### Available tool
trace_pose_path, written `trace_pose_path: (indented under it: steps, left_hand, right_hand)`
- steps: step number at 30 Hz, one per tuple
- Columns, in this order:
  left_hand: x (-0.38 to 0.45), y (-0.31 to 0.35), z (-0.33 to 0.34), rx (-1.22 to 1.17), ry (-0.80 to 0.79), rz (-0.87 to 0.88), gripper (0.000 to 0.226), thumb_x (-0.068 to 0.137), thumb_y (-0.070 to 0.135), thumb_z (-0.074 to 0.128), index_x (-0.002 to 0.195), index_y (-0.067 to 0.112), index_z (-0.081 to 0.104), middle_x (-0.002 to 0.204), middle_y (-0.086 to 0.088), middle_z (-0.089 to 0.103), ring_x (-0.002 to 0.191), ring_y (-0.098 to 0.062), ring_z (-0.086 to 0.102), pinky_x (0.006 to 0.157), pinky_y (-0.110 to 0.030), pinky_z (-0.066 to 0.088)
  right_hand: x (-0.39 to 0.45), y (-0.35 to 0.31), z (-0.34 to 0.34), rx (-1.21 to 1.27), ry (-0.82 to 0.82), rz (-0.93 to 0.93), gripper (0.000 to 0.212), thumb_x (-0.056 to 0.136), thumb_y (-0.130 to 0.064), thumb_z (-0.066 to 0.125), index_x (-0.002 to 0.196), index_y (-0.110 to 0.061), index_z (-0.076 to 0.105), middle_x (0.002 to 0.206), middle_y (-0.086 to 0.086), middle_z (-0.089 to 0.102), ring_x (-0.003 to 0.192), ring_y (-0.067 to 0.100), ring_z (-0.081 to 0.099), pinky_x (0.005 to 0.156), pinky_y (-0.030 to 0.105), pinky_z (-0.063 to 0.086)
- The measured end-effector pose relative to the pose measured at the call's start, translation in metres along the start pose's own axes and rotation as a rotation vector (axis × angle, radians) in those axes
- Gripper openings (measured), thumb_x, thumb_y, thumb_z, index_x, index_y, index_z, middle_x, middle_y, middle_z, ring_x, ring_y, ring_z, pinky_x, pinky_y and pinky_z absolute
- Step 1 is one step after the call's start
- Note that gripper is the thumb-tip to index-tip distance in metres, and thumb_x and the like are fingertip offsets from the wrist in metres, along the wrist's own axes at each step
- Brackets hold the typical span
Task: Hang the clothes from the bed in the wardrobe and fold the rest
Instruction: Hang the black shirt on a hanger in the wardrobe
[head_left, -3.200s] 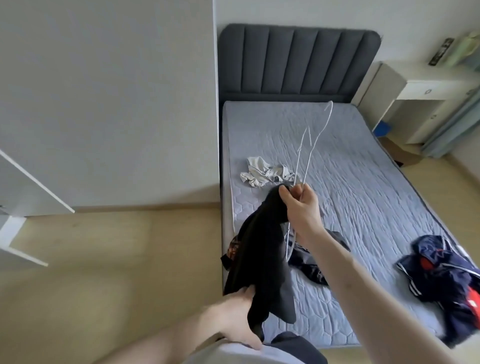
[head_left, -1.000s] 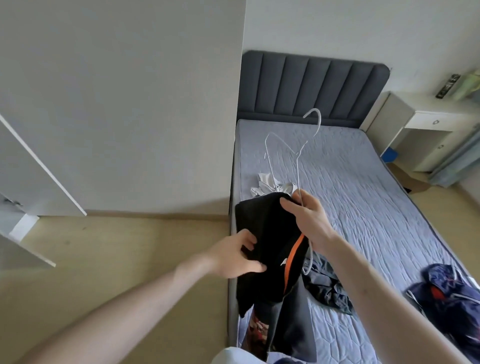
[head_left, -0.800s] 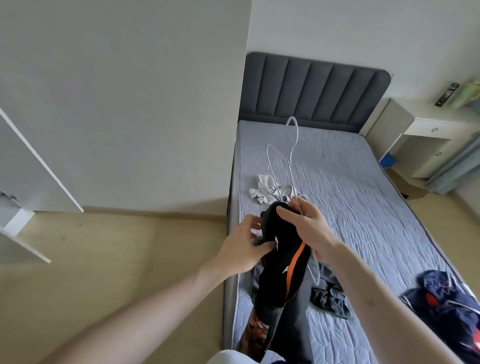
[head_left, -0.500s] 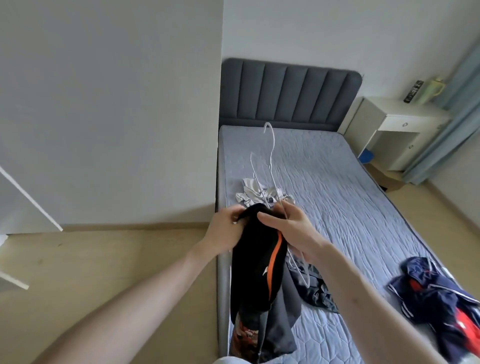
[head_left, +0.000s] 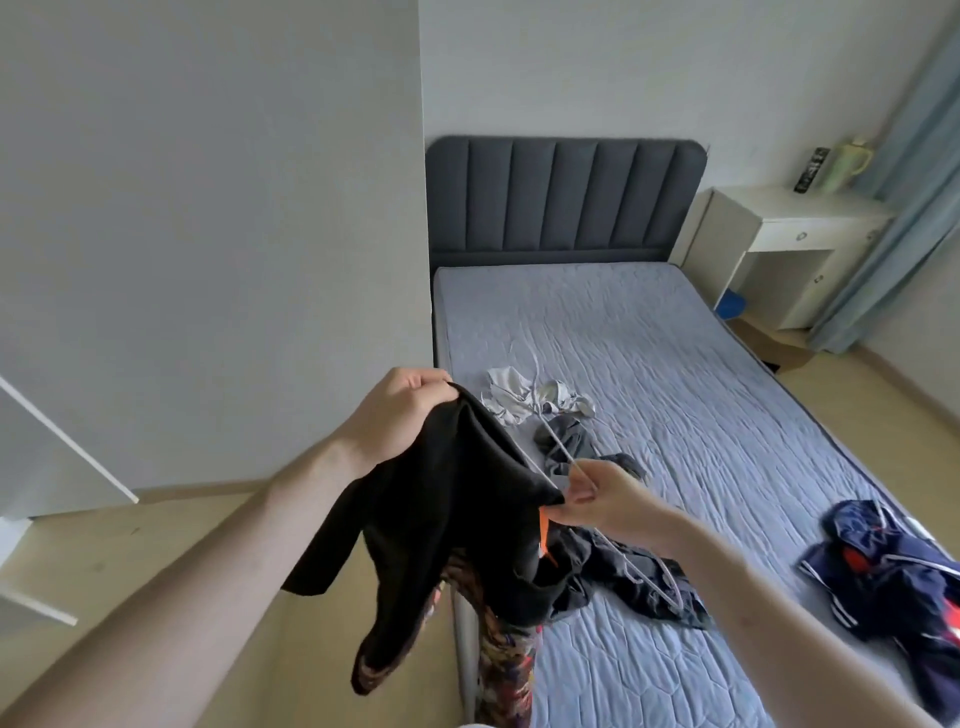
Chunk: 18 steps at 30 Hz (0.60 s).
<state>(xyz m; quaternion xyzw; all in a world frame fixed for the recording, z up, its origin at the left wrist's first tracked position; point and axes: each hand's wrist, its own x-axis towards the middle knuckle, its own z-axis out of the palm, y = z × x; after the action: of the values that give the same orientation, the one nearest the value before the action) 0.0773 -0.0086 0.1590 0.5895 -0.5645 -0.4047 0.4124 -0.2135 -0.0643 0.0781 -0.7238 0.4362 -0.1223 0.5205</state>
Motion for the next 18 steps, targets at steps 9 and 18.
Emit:
trace_pose_path:
  steps: [9, 18]
  left_hand:
    - [0.002, -0.039, -0.058, 0.522, 0.276, -0.070, 0.039, 0.097, 0.037, 0.056, 0.067, 0.011, 0.052, 0.058, -0.003, 0.052, 0.065, -0.025, 0.054, 0.063, -0.040, 0.040]
    - [-0.040, -0.059, 0.029, 0.521, 0.213, 0.187, 0.029, 0.074, 0.048, 0.071, 0.096, 0.042, 0.053, 0.093, 0.019, 0.063, 0.084, 0.000, 0.063, 0.072, -0.023, 0.052]
  right_hand:
    - [0.013, -0.055, 0.012, 0.215, 0.243, -0.203, 0.031, 0.086, -0.029, 0.065, 0.069, -0.030, 0.039, 0.073, -0.002, 0.046, 0.064, 0.010, 0.044, 0.066, 0.022, 0.044]
    - [0.037, -0.093, 0.024, 0.329, 0.158, -0.257, 0.025, 0.098, 0.001, 0.053, 0.082, -0.003, 0.035, 0.078, 0.009, 0.038, 0.066, 0.020, 0.040, 0.053, 0.024, 0.038]
